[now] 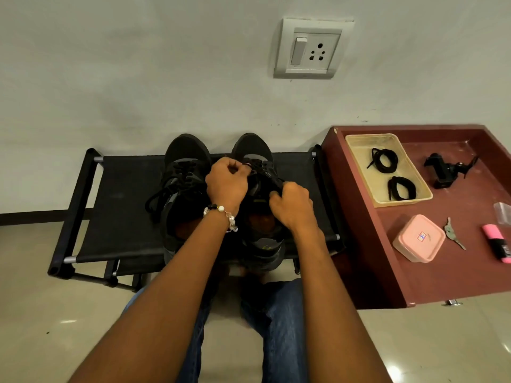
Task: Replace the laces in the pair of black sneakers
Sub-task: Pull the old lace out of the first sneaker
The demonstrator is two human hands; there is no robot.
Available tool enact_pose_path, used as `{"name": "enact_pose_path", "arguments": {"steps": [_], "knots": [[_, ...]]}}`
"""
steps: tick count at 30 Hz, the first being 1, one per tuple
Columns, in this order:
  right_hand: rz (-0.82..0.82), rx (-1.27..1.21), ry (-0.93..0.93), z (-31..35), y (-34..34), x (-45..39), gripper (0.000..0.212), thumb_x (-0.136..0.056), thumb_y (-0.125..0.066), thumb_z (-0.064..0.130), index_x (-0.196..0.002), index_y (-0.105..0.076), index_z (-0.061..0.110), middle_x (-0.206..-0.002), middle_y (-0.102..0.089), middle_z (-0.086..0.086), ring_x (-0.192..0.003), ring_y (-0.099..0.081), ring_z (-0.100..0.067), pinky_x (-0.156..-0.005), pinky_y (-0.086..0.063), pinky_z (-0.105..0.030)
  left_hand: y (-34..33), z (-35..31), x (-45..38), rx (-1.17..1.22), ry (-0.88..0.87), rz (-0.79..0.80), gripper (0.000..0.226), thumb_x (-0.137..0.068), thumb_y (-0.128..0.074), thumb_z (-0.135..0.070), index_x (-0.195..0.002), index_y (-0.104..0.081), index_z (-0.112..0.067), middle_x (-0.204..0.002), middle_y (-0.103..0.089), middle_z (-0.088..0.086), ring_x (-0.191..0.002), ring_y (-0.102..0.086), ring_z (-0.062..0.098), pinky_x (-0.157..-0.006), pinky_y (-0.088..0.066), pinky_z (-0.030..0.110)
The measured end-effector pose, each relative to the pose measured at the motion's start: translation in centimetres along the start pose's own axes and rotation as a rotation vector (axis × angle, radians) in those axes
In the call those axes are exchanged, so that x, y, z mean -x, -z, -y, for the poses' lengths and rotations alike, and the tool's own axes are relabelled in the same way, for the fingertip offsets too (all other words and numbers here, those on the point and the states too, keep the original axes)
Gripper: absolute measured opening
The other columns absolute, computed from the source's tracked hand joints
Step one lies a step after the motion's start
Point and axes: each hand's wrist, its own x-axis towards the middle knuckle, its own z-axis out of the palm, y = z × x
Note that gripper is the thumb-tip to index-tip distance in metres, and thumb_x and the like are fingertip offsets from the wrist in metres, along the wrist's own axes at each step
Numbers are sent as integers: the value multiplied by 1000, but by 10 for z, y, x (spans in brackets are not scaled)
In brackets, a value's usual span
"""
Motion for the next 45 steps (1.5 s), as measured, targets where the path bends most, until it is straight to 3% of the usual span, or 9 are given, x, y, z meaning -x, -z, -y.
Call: {"name": "enact_pose_path", "arguments": {"steps": [5, 9, 15, 19, 25, 27, 31, 38, 45], "knots": [[-5, 2, -23, -1, -1, -1, 29, -92, -50, 28, -107, -59, 5, -108, -59, -17, -92, -58, -39, -70, -41, -35, 10, -8, 6, -166, -302, 93, 25, -84, -63, -17, -106, -69, -27, -97, -66, -4, -90, -63, 14, -85, -55, 36], [2, 10, -24, -2, -1, -2, 33, -93, -50, 31, -110, -58, 4, -111, -59, -18, -94, -58, -40, -69, -41, -36, 11, -14, 15, -698, -533, 224, 30, -85, -60, -37, -115, -68, -33, -125, -54, -6, -121, -43, 23, -97, -38, 45], [-6, 0, -37, 1, -3, 0, 33, -95, -49, 33, -108, -56, 4, -112, -58, -18, -92, -57, -39, -69, -42, -36, -5, -6, 23, -874, -658, -1, 22, -94, -54, -28, -104, -72, -22, -120, -60, -4, -117, -48, 23, -94, -34, 40], [-16, -1, -64, 4, -2, 4, 34, -96, -47, 33, -110, -54, 2, -115, -56, -20, -98, -56, -41, -74, -44, -40, -6, -8, 24, -580, -503, -27, 19, -88, -58, -31, -86, -75, -23, -105, -66, -7, -108, -52, 21, -89, -35, 38], [-16, -30, -79, 9, -1, 8, 19, -97, -46, 26, -91, -47, 8, -115, -55, -21, -96, -54, -42, -72, -38, -37, 23, -27, 9, 637, 174, 82, 11, -88, -55, -11, -79, -61, -12, -81, -72, 4, -79, -66, 15, -72, -49, 30], [-20, -28, -80, 10, -2, 9, 19, -96, -46, 26, -89, -45, 9, -114, -55, -20, -94, -54, -41, -71, -38, -36, 29, -27, 7, 756, 257, 122, 11, -90, -51, -9, -83, -58, -12, -80, -71, 3, -78, -66, 14, -73, -49, 28], [-25, -21, -97, 9, -2, 7, 28, -96, -46, 27, -105, -55, 3, -116, -55, -21, -99, -55, -43, -72, -39, -37, 23, -21, 9, 386, 15, 158, 15, -88, -62, -16, -103, -57, -16, -80, -66, 1, -72, -64, 14, -71, -52, 28], [-25, -20, -101, 10, -3, 6, 35, -96, -46, 33, -112, -55, 3, -116, -56, -20, -99, -56, -42, -76, -46, -41, 9, -12, 17, -796, -494, 202, 31, -86, -62, -39, -116, -65, -34, -124, -53, -3, -120, -46, 23, -98, -35, 48], [-33, -27, -127, 12, -1, 9, 34, -97, -45, 32, -111, -54, 3, -117, -55, -19, -102, -55, -41, -74, -41, -38, 5, -11, 21, -582, -526, 58, 13, -86, -64, -35, -93, -75, -32, -107, -63, -8, -106, -54, 16, -92, -41, 40]]}}
